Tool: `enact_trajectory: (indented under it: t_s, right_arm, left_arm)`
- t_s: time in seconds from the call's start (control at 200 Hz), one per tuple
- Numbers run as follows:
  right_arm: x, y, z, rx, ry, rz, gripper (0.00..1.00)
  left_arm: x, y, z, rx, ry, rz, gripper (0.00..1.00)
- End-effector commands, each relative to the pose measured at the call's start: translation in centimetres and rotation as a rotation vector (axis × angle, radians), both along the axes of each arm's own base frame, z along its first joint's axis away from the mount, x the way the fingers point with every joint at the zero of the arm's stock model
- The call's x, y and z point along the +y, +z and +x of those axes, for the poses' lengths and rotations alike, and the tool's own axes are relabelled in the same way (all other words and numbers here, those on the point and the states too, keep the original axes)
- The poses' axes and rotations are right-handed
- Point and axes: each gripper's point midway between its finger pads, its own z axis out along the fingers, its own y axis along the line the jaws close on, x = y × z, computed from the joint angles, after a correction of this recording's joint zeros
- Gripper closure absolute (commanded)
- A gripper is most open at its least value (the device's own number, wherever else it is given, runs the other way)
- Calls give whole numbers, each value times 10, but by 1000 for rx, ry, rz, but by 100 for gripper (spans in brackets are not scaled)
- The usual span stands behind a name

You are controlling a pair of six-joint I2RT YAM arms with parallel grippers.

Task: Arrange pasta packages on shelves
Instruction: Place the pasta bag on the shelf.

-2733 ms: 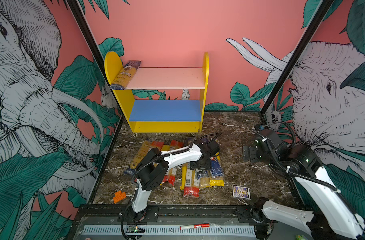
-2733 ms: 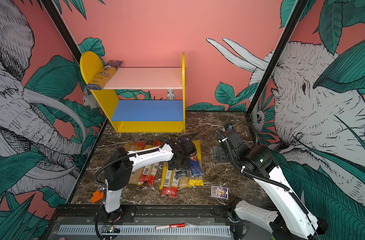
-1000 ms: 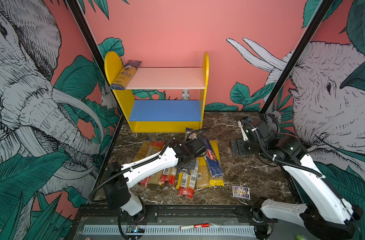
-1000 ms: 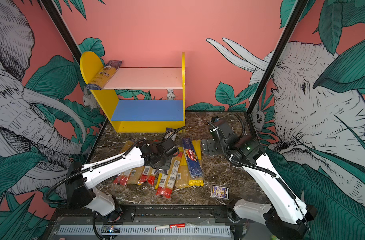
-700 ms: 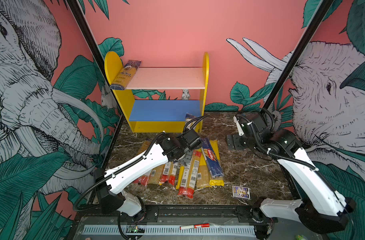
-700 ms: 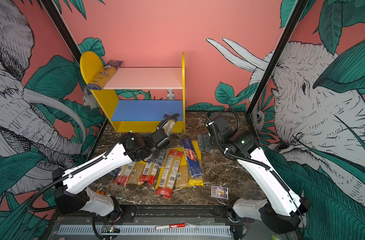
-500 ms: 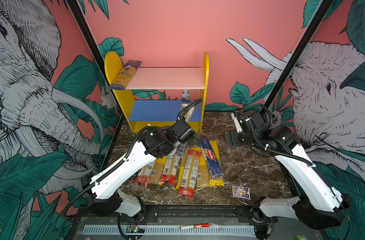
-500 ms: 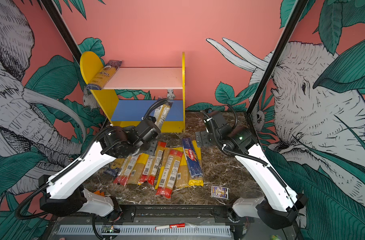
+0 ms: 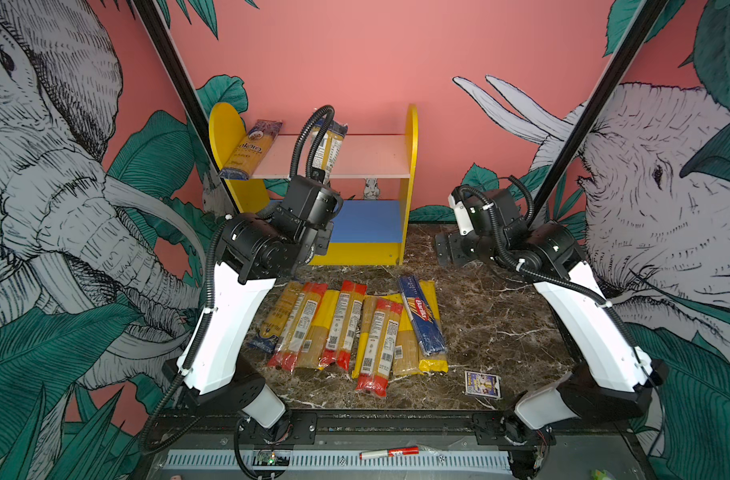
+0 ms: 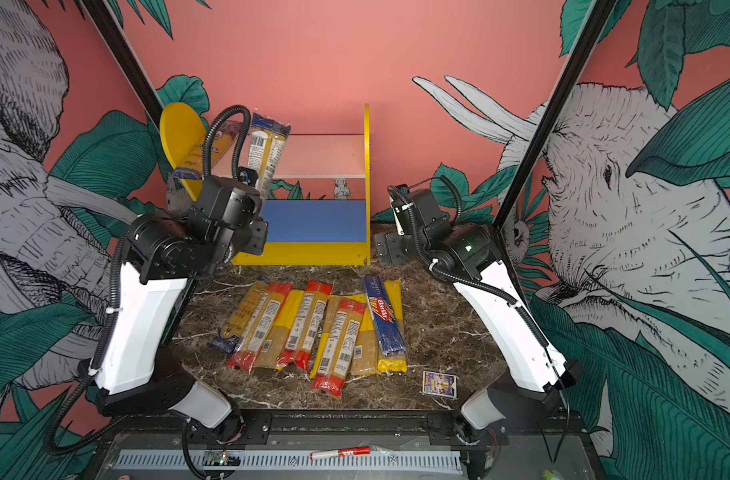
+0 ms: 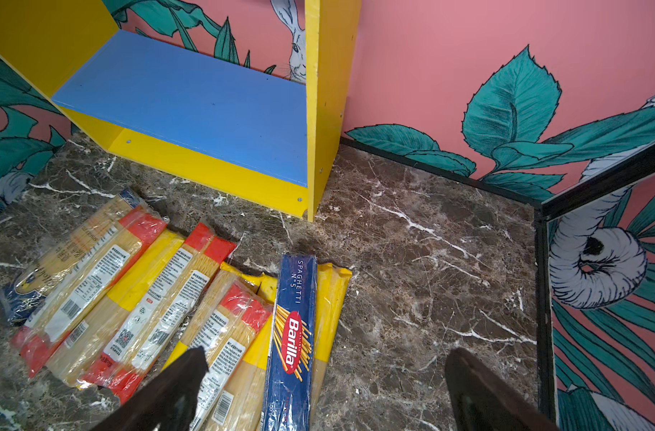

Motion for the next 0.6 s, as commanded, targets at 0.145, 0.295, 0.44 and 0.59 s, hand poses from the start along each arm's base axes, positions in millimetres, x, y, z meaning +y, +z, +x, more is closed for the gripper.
enact_trajectory:
  t_s: [0.145,0.295,0.44,0.59]
  right_arm:
    - [28,11,34,-52,25,-14,1]
    - [40,13,51,-68,20,-17,1]
    - [51,13,67,-72,8,-18,1]
    - [63,9,82,-70,0,-7,1]
  left_arm:
    - [33,65,68,-255,92,50,100]
    - [55,80,100,-322,132,48,100]
    - [73,108,120,-438,170,70,100]
    - [95,139,129,-570,197,50,100]
